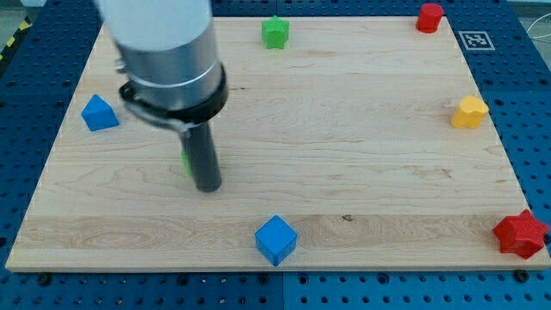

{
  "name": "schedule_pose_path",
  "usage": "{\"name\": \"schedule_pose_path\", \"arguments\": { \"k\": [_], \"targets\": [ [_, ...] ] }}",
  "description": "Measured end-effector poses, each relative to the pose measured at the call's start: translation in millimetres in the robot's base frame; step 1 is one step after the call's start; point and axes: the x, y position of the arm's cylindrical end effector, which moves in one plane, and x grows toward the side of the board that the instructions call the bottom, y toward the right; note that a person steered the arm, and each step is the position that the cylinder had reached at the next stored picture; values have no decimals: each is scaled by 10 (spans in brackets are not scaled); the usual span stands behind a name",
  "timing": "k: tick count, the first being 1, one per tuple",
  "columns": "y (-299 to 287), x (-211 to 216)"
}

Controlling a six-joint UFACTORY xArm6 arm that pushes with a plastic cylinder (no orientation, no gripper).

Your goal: Push the yellow heart to the bottom left

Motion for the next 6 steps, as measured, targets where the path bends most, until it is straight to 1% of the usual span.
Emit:
{"name": "schedule_pose_path", "arguments": {
  "k": [1,2,3,4,5,6],
  "targets": [
    [11,4],
    [376,-69],
    [985,-454],
    [1435,-1057],
    [2156,-1562],
    [2980,-1787]
  ]
}}
